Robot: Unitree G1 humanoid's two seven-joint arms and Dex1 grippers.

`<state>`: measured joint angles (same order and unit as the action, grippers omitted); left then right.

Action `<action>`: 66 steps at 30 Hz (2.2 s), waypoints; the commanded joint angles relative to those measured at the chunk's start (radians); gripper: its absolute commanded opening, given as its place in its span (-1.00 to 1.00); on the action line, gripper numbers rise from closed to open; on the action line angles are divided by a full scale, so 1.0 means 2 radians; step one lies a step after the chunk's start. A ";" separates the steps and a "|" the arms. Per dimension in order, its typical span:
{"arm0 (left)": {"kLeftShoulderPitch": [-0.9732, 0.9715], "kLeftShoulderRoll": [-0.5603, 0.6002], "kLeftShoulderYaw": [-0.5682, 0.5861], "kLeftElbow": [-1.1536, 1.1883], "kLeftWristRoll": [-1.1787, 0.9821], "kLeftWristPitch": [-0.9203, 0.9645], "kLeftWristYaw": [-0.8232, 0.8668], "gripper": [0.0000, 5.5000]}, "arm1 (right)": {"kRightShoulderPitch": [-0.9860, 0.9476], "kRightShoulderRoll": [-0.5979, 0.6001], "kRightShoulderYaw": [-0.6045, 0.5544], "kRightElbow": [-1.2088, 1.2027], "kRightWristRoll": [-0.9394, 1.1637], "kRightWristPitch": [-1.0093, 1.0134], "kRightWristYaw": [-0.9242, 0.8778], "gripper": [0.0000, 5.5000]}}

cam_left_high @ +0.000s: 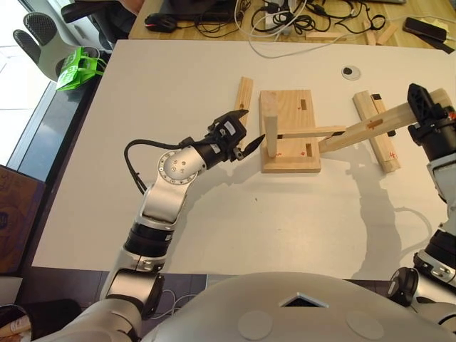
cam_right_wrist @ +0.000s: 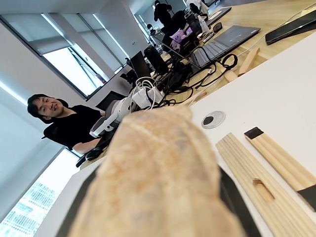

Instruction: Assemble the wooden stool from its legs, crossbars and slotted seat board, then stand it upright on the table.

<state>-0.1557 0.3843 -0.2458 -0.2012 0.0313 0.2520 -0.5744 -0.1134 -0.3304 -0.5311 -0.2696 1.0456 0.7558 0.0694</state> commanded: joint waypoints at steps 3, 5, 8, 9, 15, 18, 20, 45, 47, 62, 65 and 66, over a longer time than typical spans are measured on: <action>-0.001 0.001 0.000 0.004 0.003 -0.001 0.003 0.22 | -0.021 -0.007 -0.004 -0.013 0.029 0.003 -0.003 -0.64; -0.001 0.000 -0.001 0.003 0.003 -0.001 0.004 0.22 | -0.021 -0.004 0.000 -0.018 0.035 0.004 -0.008 -0.64; -0.001 0.001 -0.001 0.004 0.002 -0.001 0.004 0.22 | -0.019 -0.001 0.004 -0.026 0.046 0.004 -0.018 -0.64; -0.001 0.001 -0.001 0.004 0.002 -0.001 0.003 0.22 | -0.018 0.000 0.005 -0.028 0.048 0.004 -0.020 -0.64; -0.002 0.001 -0.001 0.002 0.001 -0.001 0.003 0.22 | 0.010 0.015 0.024 -0.031 0.043 0.000 -0.019 -0.64; -0.001 0.002 0.000 0.000 0.002 0.000 0.003 0.22 | 0.018 0.017 0.031 -0.032 0.040 -0.001 -0.016 -0.64; -0.001 0.002 0.000 -0.001 0.002 0.001 0.003 0.22 | 0.022 0.010 0.033 -0.031 0.031 -0.004 -0.010 -0.64; -0.002 -0.010 0.005 -0.012 -0.007 0.002 0.013 0.22 | 0.077 -0.020 0.144 -0.077 -0.118 -0.050 0.034 -0.64; -0.004 -0.011 0.005 -0.010 -0.007 0.000 0.014 0.22 | 0.070 -0.017 0.139 -0.070 -0.091 -0.025 0.023 -0.64; -0.009 -0.020 0.001 -0.009 -0.005 -0.003 0.017 0.22 | -0.012 -0.085 0.206 -0.030 -0.093 0.103 0.015 -0.64; -0.011 -0.021 0.000 -0.009 -0.004 -0.004 0.017 0.22 | -0.023 -0.081 0.220 -0.034 -0.100 0.107 0.012 -0.64; -0.012 -0.021 0.000 -0.009 -0.004 -0.005 0.017 0.22 | -0.028 -0.078 0.224 -0.029 -0.104 0.110 0.010 -0.64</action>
<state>-0.1600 0.3442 -0.2443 -0.2153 0.0193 0.2463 -0.5431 -0.2206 -0.4902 -0.1605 -0.3855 0.8730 0.8411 0.1048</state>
